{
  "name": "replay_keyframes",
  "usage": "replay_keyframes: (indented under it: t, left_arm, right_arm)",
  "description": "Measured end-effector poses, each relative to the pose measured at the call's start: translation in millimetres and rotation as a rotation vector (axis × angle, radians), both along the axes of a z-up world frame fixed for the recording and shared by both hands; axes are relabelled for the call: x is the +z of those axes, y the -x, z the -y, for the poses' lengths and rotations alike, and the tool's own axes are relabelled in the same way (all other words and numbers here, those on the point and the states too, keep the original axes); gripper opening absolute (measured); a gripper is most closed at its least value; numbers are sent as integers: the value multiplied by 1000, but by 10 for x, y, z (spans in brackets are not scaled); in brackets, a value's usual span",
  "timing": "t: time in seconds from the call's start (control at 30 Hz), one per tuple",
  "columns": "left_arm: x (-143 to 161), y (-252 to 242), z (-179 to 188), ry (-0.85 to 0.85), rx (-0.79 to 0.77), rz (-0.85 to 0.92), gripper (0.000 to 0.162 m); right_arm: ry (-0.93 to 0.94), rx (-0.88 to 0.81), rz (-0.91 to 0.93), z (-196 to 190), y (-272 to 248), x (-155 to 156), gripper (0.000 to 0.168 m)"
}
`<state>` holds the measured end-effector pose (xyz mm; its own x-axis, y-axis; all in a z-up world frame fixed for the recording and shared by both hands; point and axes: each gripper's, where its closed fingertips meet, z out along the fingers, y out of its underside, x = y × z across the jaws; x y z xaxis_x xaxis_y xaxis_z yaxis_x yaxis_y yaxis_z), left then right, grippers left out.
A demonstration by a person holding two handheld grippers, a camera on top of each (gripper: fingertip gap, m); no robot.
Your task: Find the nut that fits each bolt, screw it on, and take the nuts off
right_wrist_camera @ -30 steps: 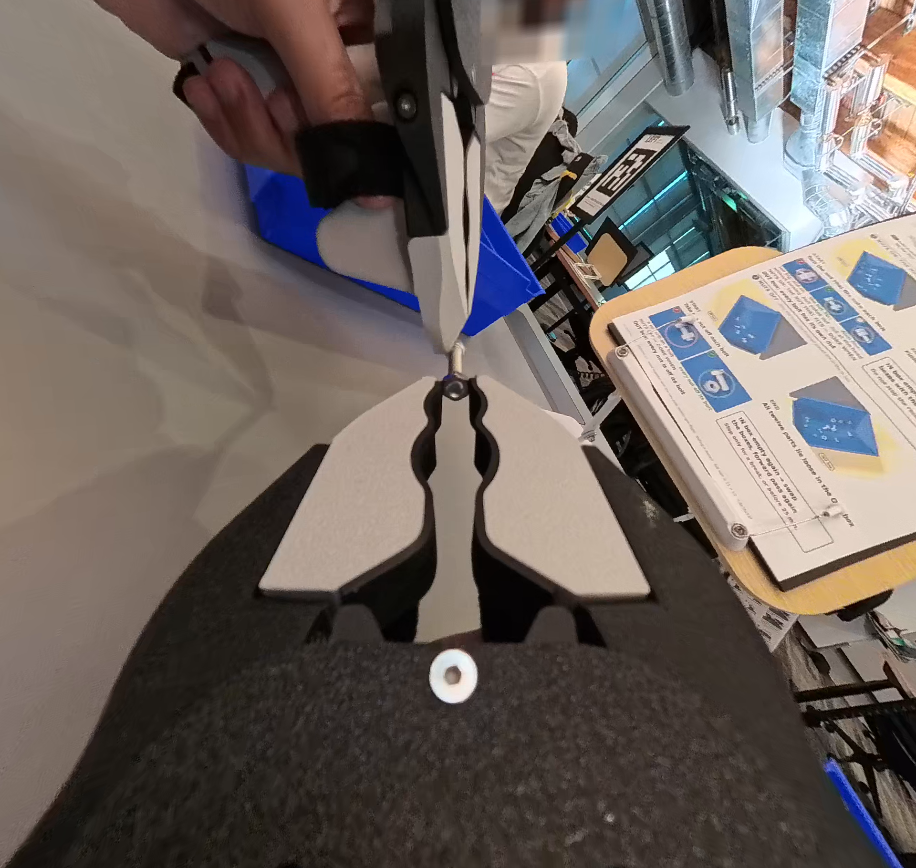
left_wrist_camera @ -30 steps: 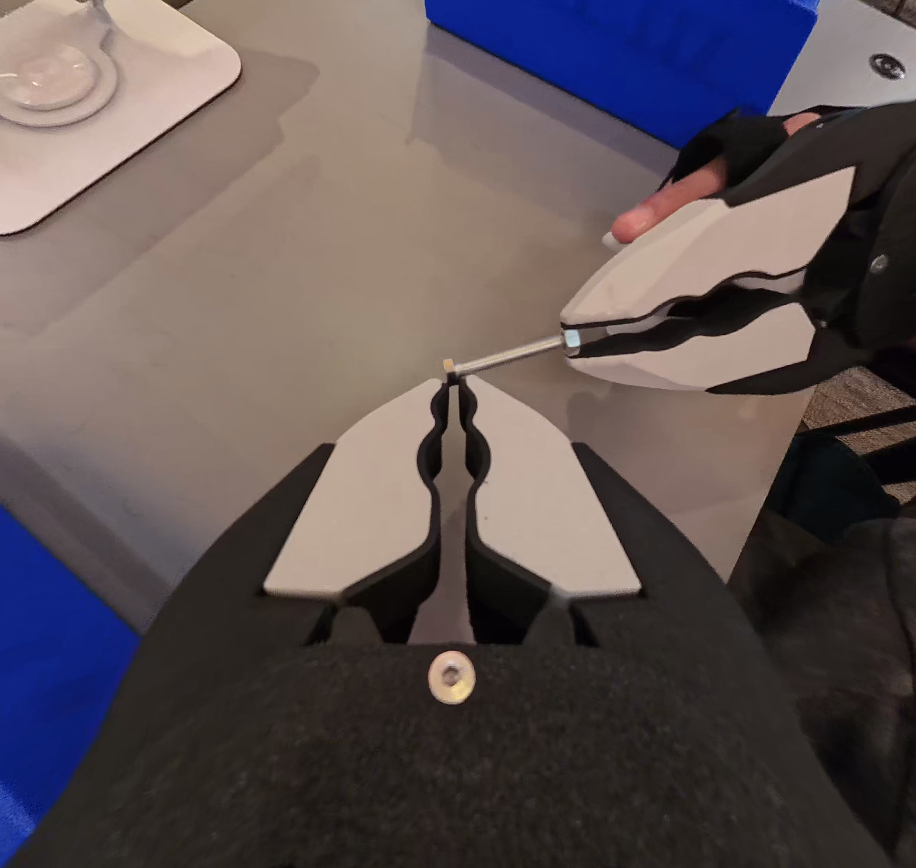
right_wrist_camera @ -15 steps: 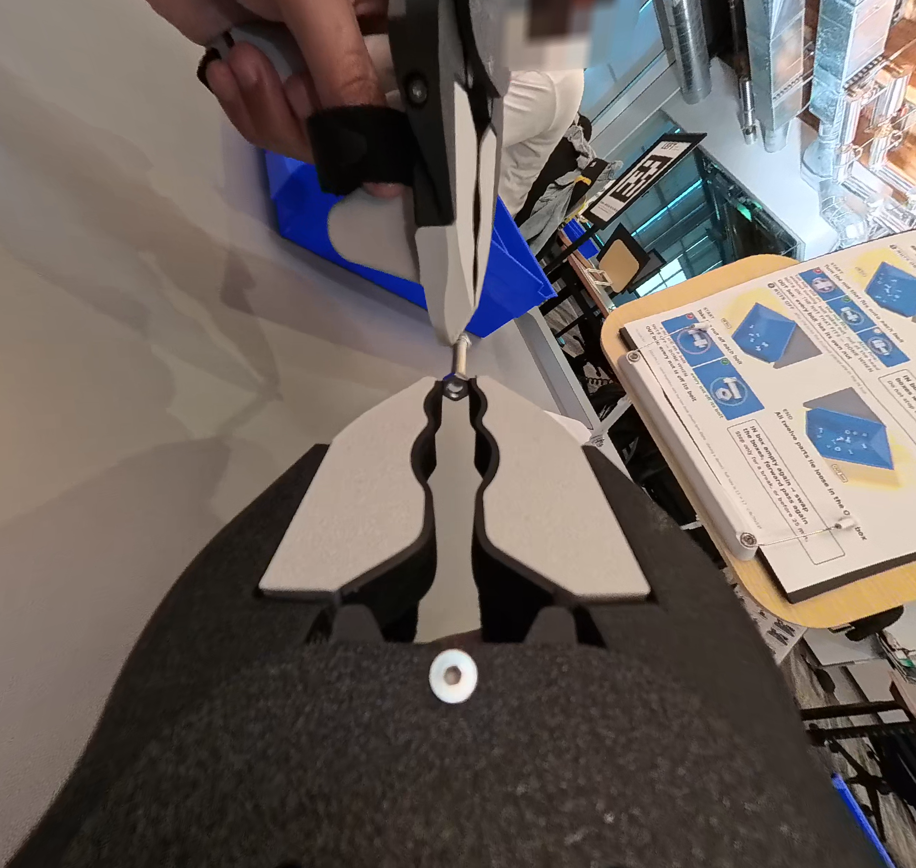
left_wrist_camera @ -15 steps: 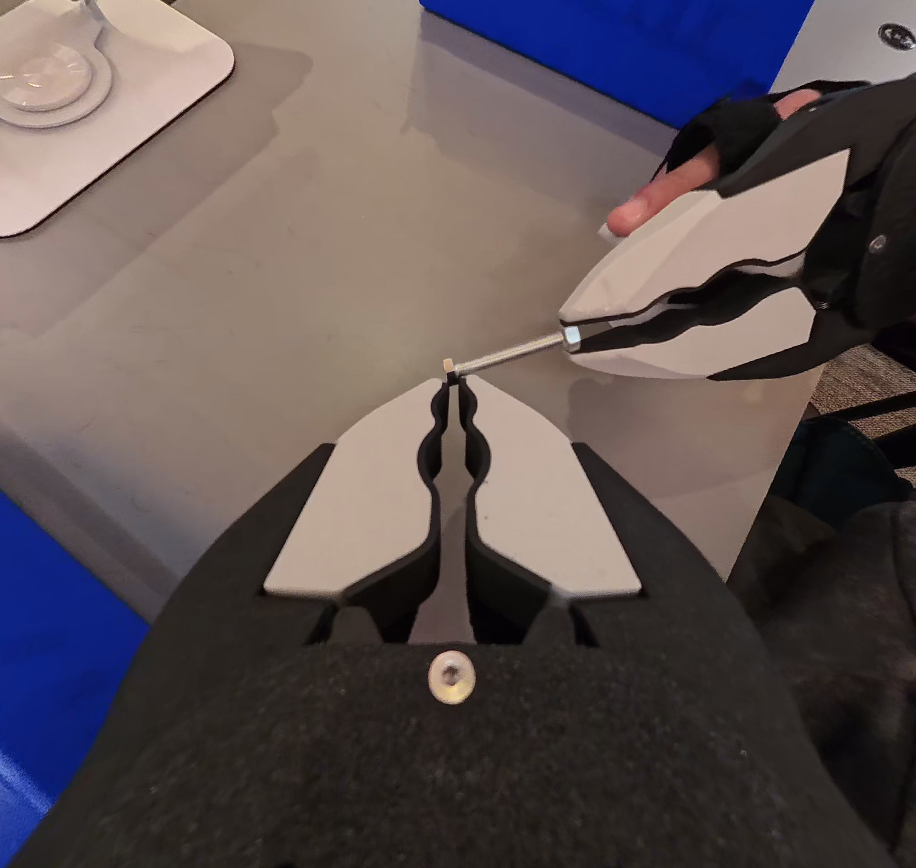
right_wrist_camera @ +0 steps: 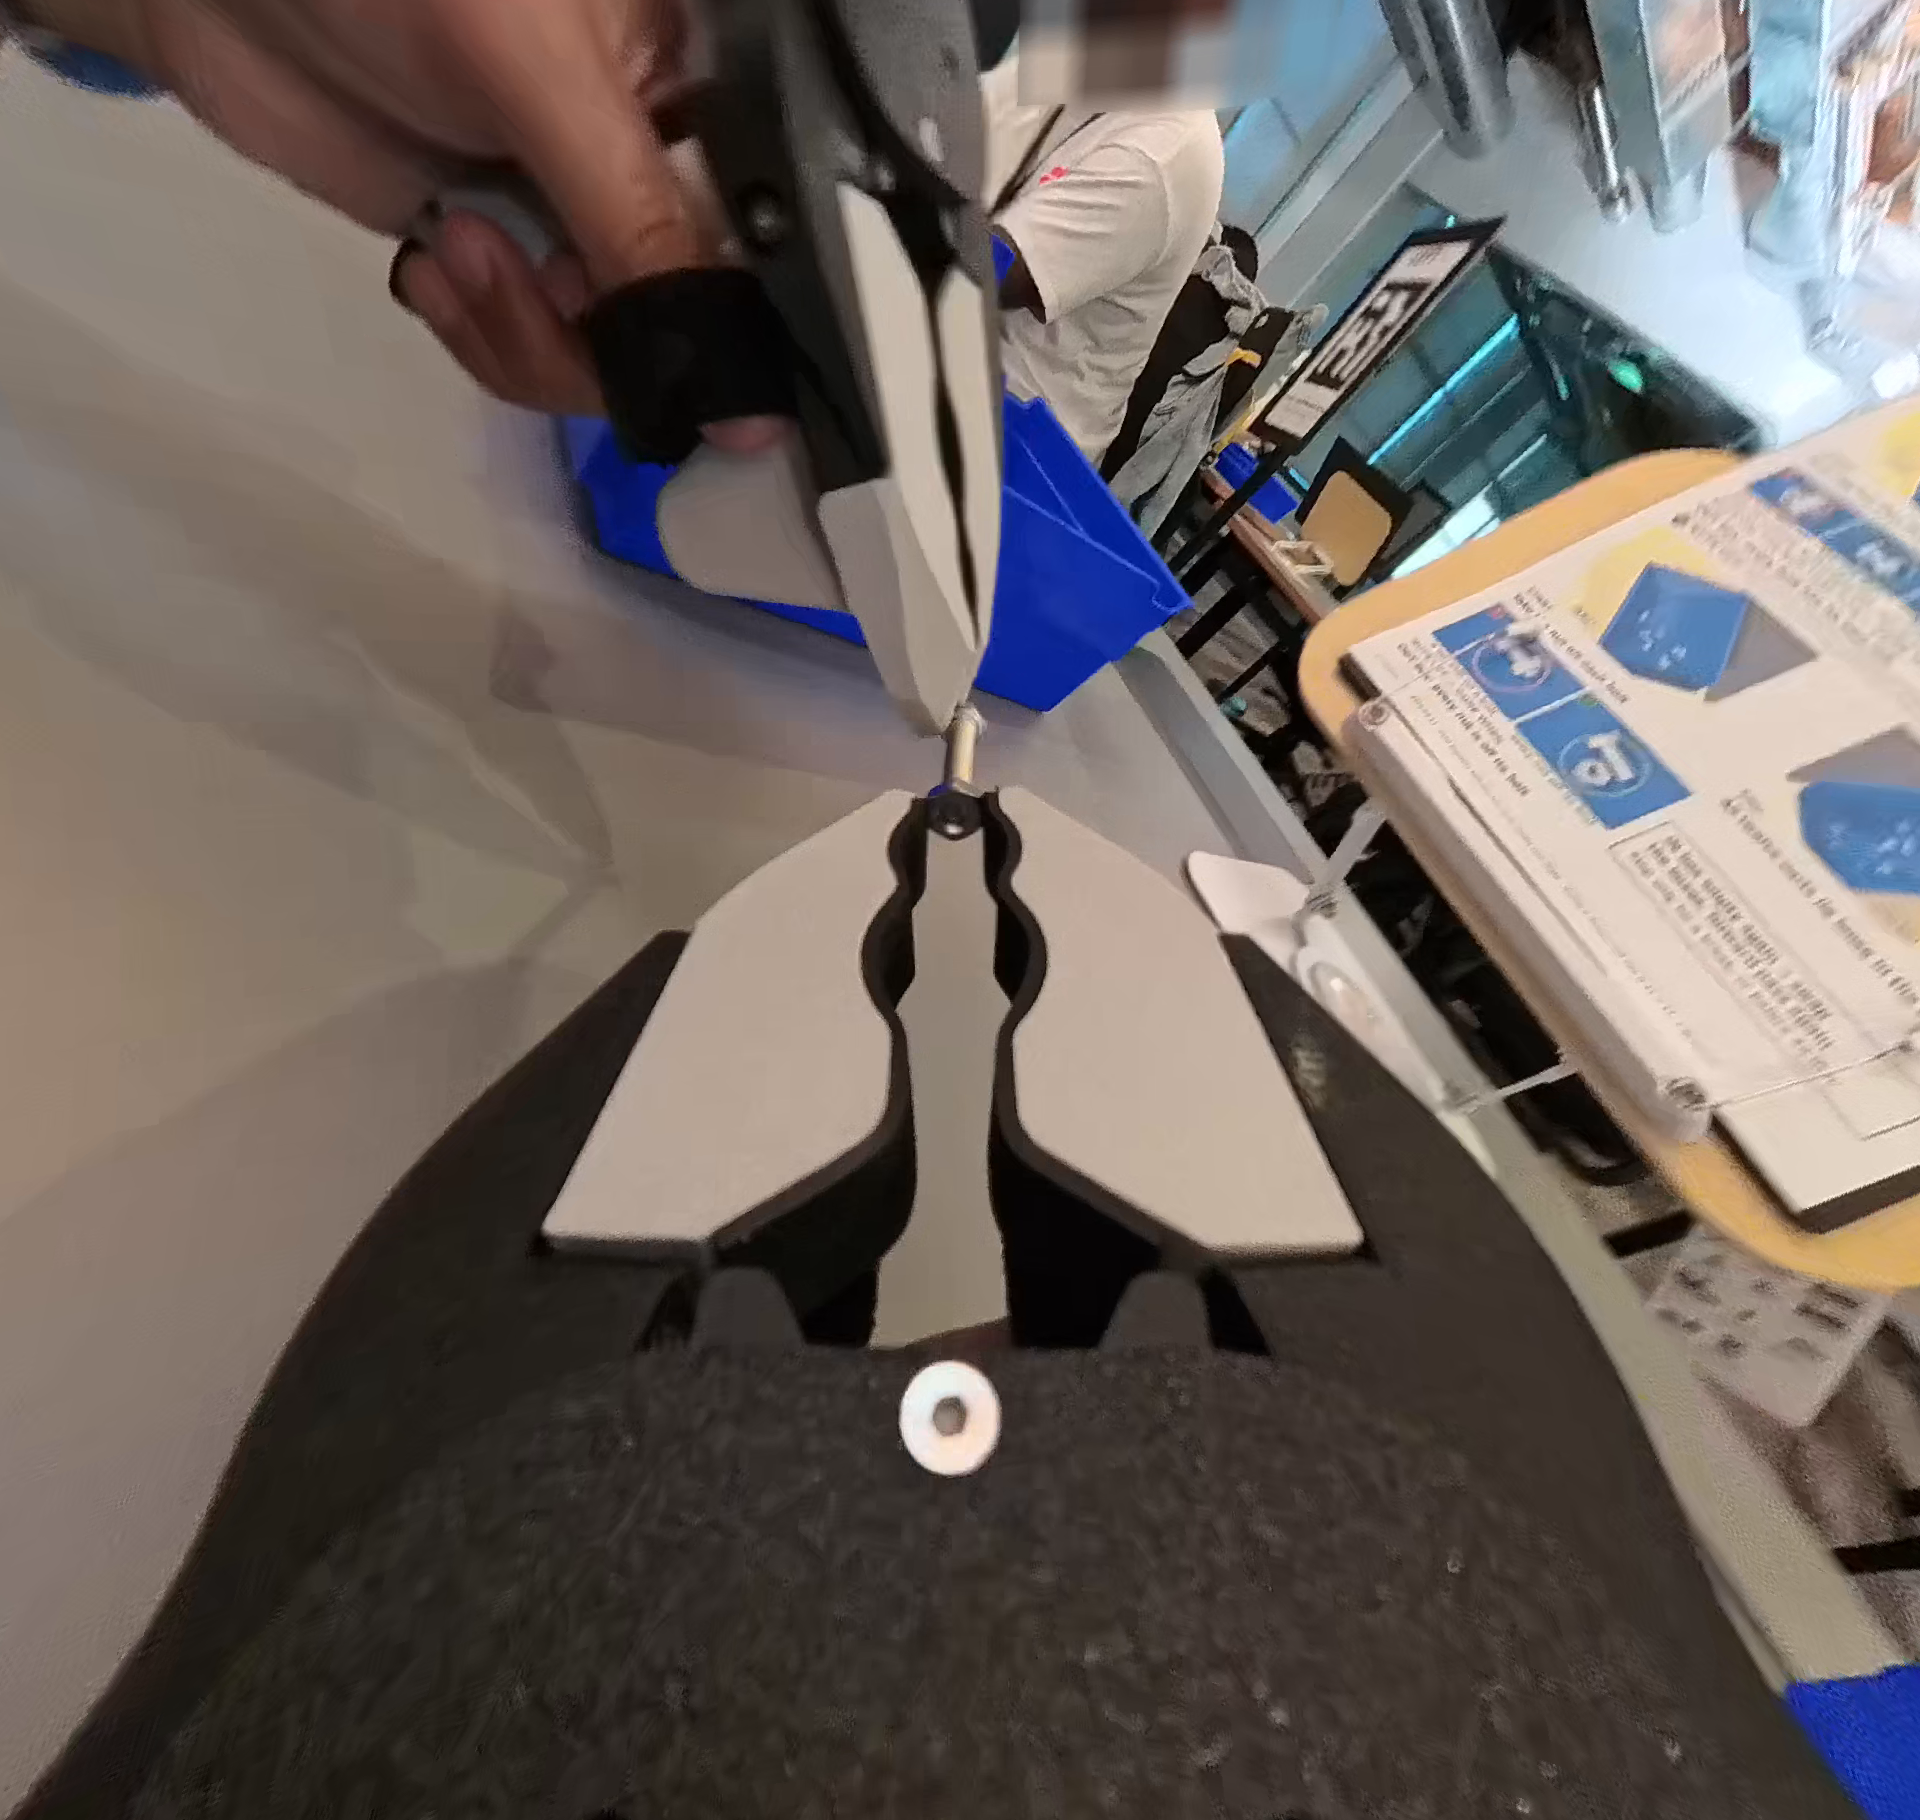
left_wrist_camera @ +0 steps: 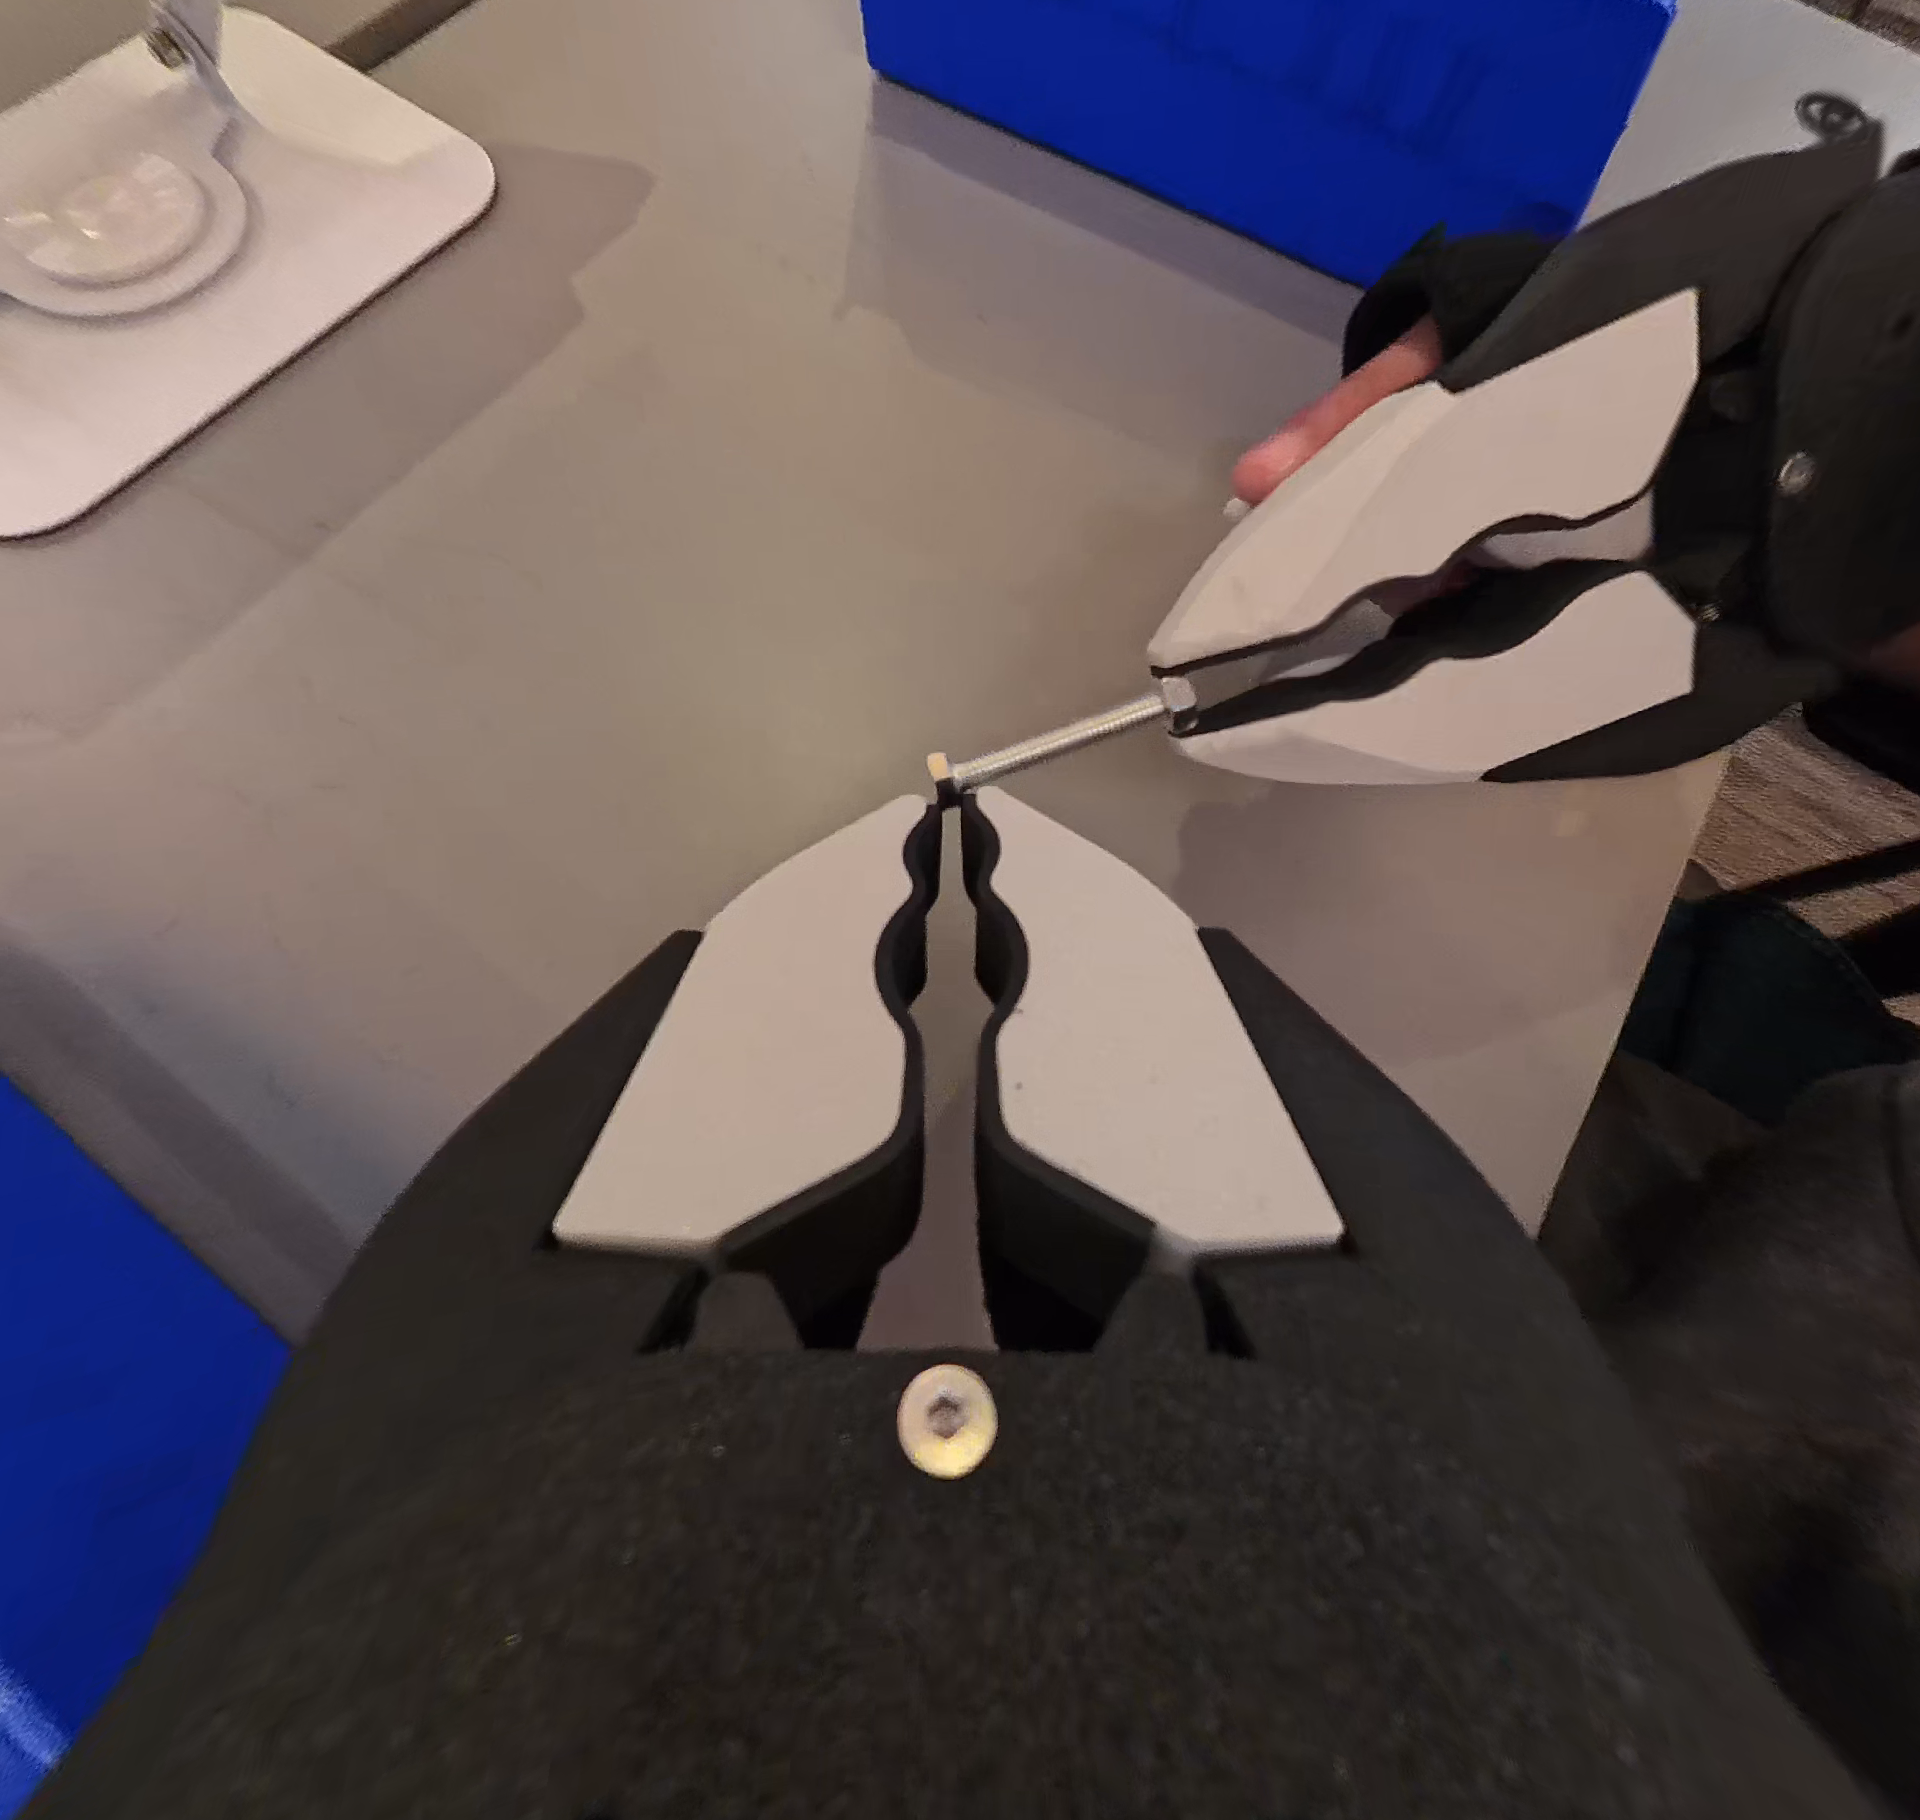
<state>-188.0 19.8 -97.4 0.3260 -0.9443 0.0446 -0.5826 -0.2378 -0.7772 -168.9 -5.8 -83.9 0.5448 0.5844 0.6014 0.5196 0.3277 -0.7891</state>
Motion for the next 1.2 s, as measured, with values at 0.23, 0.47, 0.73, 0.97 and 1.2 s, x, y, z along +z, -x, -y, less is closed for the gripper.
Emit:
replay_keyframes:
  t: [0.23,0.47,0.73,0.97,1.2]
  left_arm:
    - [97,0,-43,-106,82,97,3]
    - [105,-121,53,-191,102,126,0]
    - [-12,155,-204,-229,199,19,0]
    - [-275,457,-231,-113,200,-148,29]
    - [-569,575,-181,-180,177,-242,33]
  right_arm:
    - [335,-5,-397,-101,-52,74,10]
    - [813,73,-868,-146,1,26,10]
    - [723,11,-790,-185,-220,51,10]
    - [623,-65,-711,-223,-514,-69,10]
    - [581,-42,-714,-237,-578,-30,10]
